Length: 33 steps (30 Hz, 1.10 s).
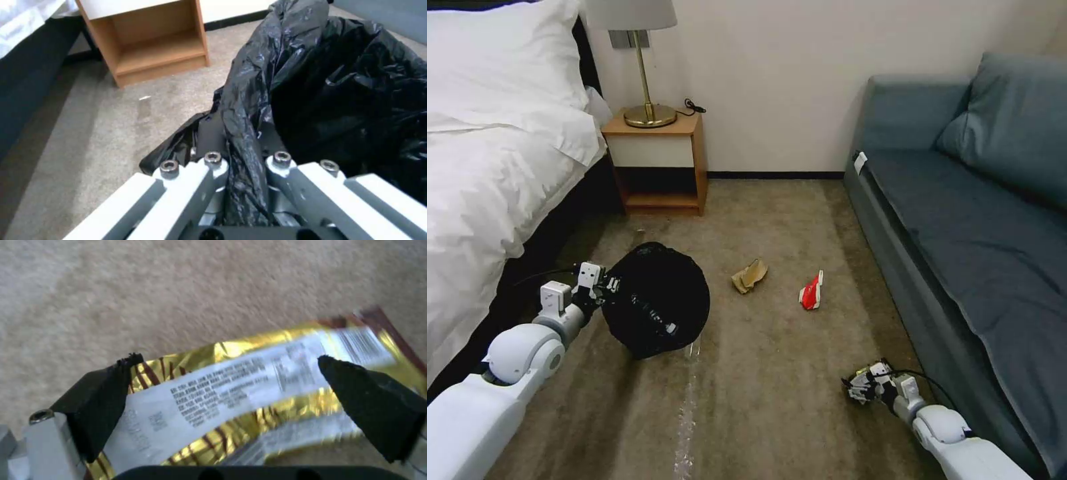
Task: Pick up the trash bin, then pick up the garbage on the floor and place it into the trash bin.
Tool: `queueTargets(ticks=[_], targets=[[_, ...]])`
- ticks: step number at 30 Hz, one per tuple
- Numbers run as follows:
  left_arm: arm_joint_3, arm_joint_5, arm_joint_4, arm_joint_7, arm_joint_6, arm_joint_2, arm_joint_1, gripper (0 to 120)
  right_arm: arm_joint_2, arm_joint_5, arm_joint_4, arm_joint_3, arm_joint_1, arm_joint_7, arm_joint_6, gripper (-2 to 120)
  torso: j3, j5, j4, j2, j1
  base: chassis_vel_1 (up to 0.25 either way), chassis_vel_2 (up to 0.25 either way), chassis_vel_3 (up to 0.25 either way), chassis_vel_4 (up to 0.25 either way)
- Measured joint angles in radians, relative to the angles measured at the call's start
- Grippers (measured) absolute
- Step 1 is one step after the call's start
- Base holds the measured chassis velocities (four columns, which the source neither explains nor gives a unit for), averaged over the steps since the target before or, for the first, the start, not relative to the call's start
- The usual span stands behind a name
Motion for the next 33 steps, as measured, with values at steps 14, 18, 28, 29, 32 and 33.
queueTargets(ticks=[14, 18, 28, 29, 32, 33], targets=[[0.000, 0.004, 0.012, 0.011, -0.020, -0.007, 0.005, 4, 0.062, -0.054, -0.084, 0.032, 0.016, -0.033, 0.040, 80, 0.000, -0.0005, 0.0000, 0.000, 0.000, 0.000, 0.000, 0.000, 0.000], [-0.003, 0.004, 0.019, 0.017, -0.023, -0.007, 0.005, 4, 0.069, -0.058, -0.098, 0.028, 0.024, -0.043, 0.045, 67, 0.000, -0.0009, -0.0002, 0.000, 0.000, 0.000, 0.000, 0.000, 0.000], [-0.002, 0.001, 0.053, 0.029, -0.033, -0.015, -0.009, 4, 0.090, -0.059, -0.150, 0.013, 0.055, -0.064, 0.057, 30, 0.000, -0.0005, 0.0000, 0.000, 0.000, 0.000, 0.000, 0.000, 0.000], [-0.002, 0.001, 0.053, 0.029, -0.033, -0.015, -0.009, 4, 0.090, -0.059, -0.150, 0.013, 0.055, -0.064, 0.057, 30, 0.000, -0.0005, 0.0000, 0.000, 0.000, 0.000, 0.000, 0.000, 0.000], [0.004, 0.000, 0.078, 0.035, -0.039, -0.017, -0.023, 4, 0.095, -0.059, -0.185, 0.013, 0.070, -0.091, 0.071, 7, 0.000, 0.0001, 0.0008, 0.000, 0.000, 0.000, 0.000, 0.000, 0.000], [0.004, 0.000, 0.078, 0.035, -0.039, -0.017, -0.023, 4, 0.095, -0.059, -0.185, 0.013, 0.070, -0.091, 0.071, 7, 0.000, 0.0001, 0.0008, 0.000, 0.000, 0.000, 0.000, 0.000, 0.000]])
